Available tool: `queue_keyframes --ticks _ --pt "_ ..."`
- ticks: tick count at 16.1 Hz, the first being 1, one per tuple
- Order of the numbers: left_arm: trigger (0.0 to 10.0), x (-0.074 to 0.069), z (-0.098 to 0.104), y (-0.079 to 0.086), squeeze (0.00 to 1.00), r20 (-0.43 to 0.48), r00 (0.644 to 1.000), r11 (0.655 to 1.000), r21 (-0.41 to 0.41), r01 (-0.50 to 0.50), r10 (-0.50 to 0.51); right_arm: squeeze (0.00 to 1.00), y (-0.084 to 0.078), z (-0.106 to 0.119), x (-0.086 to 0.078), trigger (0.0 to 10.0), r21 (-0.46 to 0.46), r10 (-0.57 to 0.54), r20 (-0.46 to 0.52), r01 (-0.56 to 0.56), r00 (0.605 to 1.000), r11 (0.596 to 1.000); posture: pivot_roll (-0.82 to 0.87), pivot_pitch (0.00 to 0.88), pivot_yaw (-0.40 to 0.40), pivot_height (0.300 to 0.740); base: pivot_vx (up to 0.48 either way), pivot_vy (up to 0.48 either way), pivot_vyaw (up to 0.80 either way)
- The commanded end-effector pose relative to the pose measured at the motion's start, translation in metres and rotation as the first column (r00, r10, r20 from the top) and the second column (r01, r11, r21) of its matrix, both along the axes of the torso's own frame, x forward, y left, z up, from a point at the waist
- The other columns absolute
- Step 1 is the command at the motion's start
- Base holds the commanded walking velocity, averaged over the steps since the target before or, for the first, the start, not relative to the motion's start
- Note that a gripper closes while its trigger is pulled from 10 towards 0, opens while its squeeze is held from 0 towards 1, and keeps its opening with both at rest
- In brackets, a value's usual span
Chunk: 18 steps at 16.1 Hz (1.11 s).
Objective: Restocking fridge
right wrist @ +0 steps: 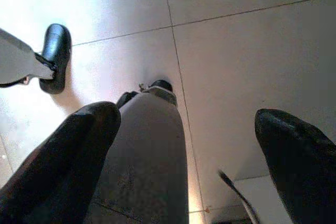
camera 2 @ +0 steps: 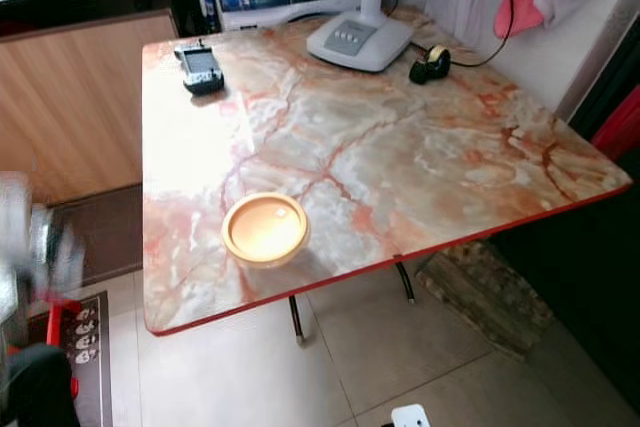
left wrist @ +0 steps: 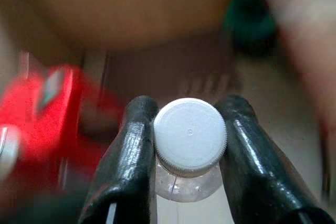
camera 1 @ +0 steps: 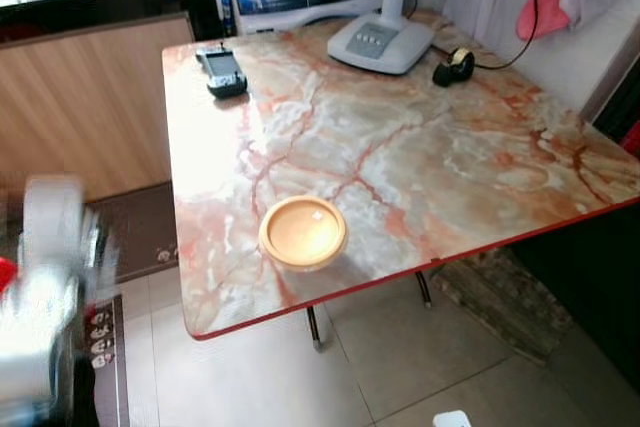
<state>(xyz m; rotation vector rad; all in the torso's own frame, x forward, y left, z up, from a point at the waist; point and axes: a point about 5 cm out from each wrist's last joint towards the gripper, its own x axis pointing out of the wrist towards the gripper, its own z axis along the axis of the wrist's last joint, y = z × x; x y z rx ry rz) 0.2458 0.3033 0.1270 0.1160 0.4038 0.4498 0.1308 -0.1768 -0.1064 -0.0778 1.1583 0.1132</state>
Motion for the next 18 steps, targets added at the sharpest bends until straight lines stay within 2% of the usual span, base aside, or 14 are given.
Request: queue_keyframes --ticks 1,2,4,6,7,9,10,11,13,15,17,18 --pt "10.0 -0.007 -0.007 0.012 0.00 0.023 0.998 0.998 0.026 -0.063 0.062 0.00 0.003 -0.003 -0.010 10.0 0.010 -0.022 -0.029 0.022 0.999 1.000 0.17 0.037 0.004 0.740 0.000 0.000 0.00" --pt "10.0 -0.013 -0.021 0.015 0.00 -0.009 0.997 0.997 0.035 -0.071 0.072 0.00 0.003 -0.004 -0.010 10.0 0.007 -0.023 -0.028 0.023 0.999 1.000 0.17 0.035 0.003 0.740 0.000 0.000 0.00" --pt "10.0 -0.036 -0.075 0.016 0.00 -0.093 0.994 0.997 0.049 -0.059 0.064 0.00 0.003 -0.004 -0.011 10.0 0.004 -0.037 -0.018 0.037 0.999 0.999 0.17 0.032 0.001 0.740 0.000 0.000 0.00" --pt "10.0 -0.047 -0.106 0.005 0.00 -0.174 0.984 0.995 0.084 0.054 -0.038 0.00 0.002 -0.004 -0.011 10.0 -0.001 -0.077 0.000 0.077 0.997 0.997 0.15 0.020 0.000 0.740 0.000 0.000 0.00" --pt "10.0 -0.054 -0.128 -0.007 0.00 -0.234 0.964 0.985 0.093 0.148 -0.123 0.00 0.001 -0.003 -0.012 10.0 -0.008 -0.161 0.024 0.162 0.987 0.987 0.15 0.024 -0.003 0.740 0.000 0.000 0.00" --pt "10.0 -0.056 -0.147 -0.016 0.00 -0.282 0.945 0.981 0.050 0.188 -0.167 0.00 0.001 -0.003 -0.012 10.0 -0.001 -0.307 0.055 0.308 0.950 0.951 0.14 0.049 -0.005 0.740 0.000 0.000 0.00" --pt "10.0 -0.058 -0.156 -0.021 0.00 -0.316 0.929 0.977 0.025 0.214 -0.195 0.00 0.001 -0.003 -0.011 10.0 -0.005 -0.337 0.073 0.338 0.939 0.941 0.14 0.050 -0.006 0.740 0.000 0.000 0.00" --pt "10.0 -0.063 -0.169 -0.029 0.00 -0.364 0.899 0.966 -0.015 0.257 -0.245 0.00 0.001 -0.002 -0.010 10.0 -0.007 -0.375 0.089 0.377 0.923 0.926 0.13 0.055 -0.007 0.740 0.000 0.000 0.00" --pt "10.0 -0.070 -0.182 -0.038 0.00 -0.421 0.855 0.948 -0.041 0.316 -0.303 0.00 0.002 -0.002 -0.010 10.0 0.002 -0.408 0.094 0.410 0.908 0.912 0.12 0.061 -0.004 0.740 0.000 0.000 0.00" --pt "10.0 -0.081 -0.195 -0.045 0.00 -0.494 0.813 0.945 -0.058 0.323 -0.308 0.00 0.002 -0.001 -0.009 10.0 0.026 -0.426 0.102 0.426 0.899 0.904 0.11 0.074 -0.009 0.740 0.000 0.000 0.00" --pt "10.0 -0.080 -0.198 -0.050 0.00 -0.484 0.819 0.947 -0.080 0.310 -0.309 0.00 0.002 -0.001 -0.008 10.0 0.037 -0.411 0.106 0.409 0.906 0.912 0.10 0.084 -0.014 0.740 0.000 0.000 0.00" --pt "10.0 -0.080 -0.199 -0.052 0.00 -0.457 0.841 0.956 -0.109 0.272 -0.291 0.00 0.002 -0.001 -0.008 10.0 0.042 -0.393 0.101 0.390 0.914 0.920 0.10 0.093 -0.018 0.740 0.000 0.000 0.00"
